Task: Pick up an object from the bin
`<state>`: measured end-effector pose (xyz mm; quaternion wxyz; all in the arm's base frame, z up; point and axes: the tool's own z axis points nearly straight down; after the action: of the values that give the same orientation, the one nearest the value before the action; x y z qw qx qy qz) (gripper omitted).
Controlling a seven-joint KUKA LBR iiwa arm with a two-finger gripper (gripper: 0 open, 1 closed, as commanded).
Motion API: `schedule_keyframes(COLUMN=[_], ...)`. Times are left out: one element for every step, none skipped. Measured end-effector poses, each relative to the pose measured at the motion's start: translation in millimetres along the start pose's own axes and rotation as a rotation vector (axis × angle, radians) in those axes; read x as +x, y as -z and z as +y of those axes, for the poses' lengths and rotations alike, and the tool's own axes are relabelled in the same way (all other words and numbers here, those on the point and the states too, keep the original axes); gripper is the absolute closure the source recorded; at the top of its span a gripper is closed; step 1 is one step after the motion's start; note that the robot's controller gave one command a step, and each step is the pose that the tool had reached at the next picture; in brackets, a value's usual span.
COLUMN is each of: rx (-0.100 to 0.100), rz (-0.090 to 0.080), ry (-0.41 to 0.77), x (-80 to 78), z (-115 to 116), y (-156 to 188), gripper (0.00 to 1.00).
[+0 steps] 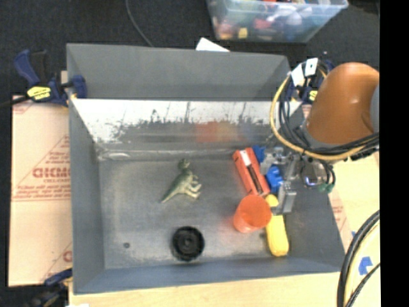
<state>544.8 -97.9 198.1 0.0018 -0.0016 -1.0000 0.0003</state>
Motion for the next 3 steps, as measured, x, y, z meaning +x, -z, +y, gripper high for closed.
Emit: schedule_keyframes(rx=[0.001, 0.003, 0.006], rz=[-0.008, -0.012, -0.027], ry=[0.004, 0.060, 0.053], x=[-1.7, 41.6, 44.1], z=[0.3, -19.9, -11.8], y=[4.0, -123.4, -48.2], gripper=[0.00, 0.00, 0.00])
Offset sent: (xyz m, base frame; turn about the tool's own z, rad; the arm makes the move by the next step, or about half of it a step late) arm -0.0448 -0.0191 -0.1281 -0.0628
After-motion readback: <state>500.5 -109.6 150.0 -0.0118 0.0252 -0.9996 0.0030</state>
